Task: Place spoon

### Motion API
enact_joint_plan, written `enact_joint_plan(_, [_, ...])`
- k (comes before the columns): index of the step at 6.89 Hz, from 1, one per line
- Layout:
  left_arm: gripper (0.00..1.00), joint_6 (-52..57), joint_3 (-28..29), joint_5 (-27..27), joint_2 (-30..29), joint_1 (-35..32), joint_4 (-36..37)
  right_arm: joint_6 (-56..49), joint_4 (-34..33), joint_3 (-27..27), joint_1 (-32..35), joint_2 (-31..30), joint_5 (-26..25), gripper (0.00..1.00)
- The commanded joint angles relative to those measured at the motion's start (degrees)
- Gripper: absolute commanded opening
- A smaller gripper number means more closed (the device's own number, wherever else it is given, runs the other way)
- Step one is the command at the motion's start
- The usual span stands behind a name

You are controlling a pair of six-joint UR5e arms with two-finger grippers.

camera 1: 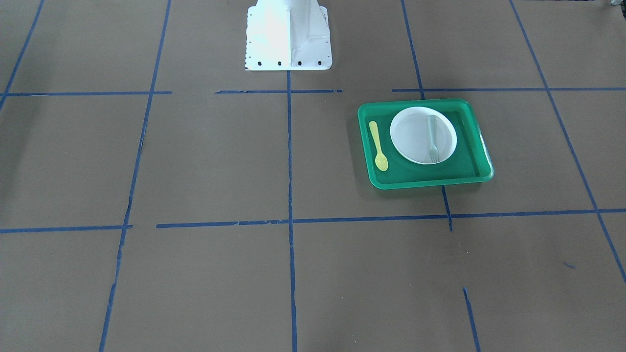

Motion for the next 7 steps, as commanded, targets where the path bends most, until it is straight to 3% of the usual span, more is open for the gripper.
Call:
enact_joint_plan(1, [1.0,-0.5,-5.2,-1.0,4.9,-0.4,0.0,-0.1,0.0,0.0,0.0,0.0,0.1,1.0])
enact_joint_plan(7, [1.0,0.0,-4.5,-1.4,2.5,-0.7,0.3,0.0,0.0,0.0,0.0,0.0,0.0,1.0])
